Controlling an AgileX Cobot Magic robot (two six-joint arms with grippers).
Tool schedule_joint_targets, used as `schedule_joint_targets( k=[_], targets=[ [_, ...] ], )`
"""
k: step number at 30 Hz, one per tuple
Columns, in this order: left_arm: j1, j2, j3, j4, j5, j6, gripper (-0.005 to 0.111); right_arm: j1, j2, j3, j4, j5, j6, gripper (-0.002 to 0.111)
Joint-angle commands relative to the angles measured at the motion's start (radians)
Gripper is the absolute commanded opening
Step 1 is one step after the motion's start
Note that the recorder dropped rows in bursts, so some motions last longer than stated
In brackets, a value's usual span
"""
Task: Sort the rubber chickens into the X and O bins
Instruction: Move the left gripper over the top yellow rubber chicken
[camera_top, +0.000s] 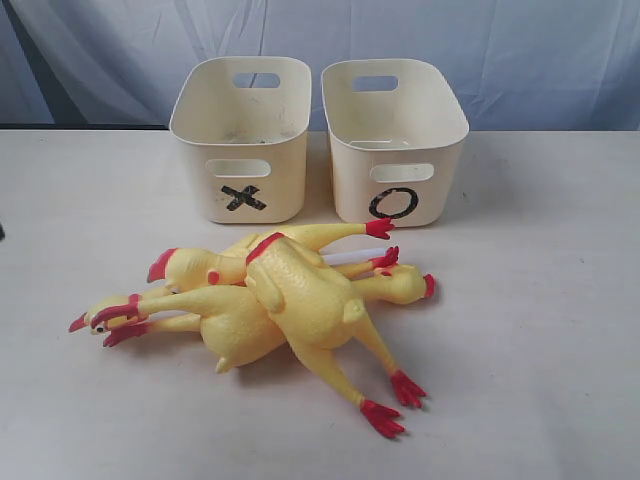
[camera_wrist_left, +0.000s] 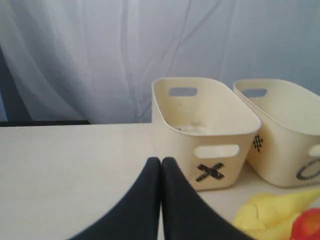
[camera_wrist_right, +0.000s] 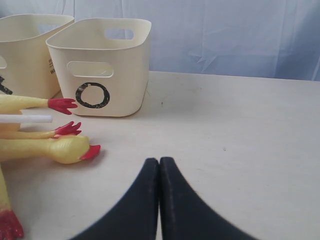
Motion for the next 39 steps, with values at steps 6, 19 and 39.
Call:
schedule_joint_targets(
  k=[6,19,39],
  targets=[
    [-0.295,0.273,-0.095,0.1,0.047,-0.005,0.0,0.003,-0.005,0.004,0.002,-0.006,-0.001,0.0],
    [-0.403,0.437,-0.151,0.209,0.004,0.0,0.0,0.003,-0.005,0.004,0.002,-0.006,-0.001,0.0],
    [-0.443,0.513,-0.274,1.013,-0.251,0.003,0.013,0.003,-0.005,0.004,0.002,-0.006,-0.001,0.0]
  ],
)
